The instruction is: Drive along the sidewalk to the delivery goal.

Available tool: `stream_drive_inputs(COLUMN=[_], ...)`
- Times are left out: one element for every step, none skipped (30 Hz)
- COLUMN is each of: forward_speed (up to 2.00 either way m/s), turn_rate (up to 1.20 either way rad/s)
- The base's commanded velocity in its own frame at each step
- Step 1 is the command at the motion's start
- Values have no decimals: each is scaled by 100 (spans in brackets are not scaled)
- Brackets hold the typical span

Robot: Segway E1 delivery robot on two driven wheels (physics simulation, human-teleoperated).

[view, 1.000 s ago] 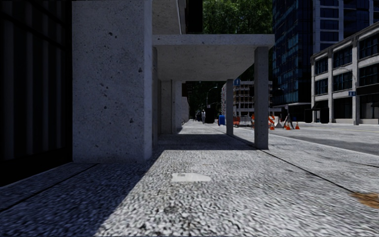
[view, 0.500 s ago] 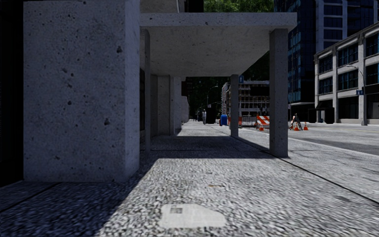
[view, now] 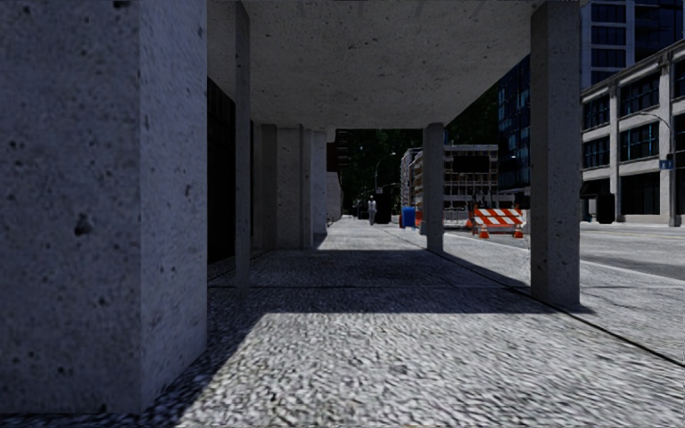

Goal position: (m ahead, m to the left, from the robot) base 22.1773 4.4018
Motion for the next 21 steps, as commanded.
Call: stream_drive_inputs(forward_speed=[200,200,200,200,200,200,200,200,200,200,200,200,200,200,200,200,200,200,200,200,200], turn_rate=[0,0,0,0,0,0,0,0,0,0,0,0,0,0,0,0,0,0,0,-5,-9])
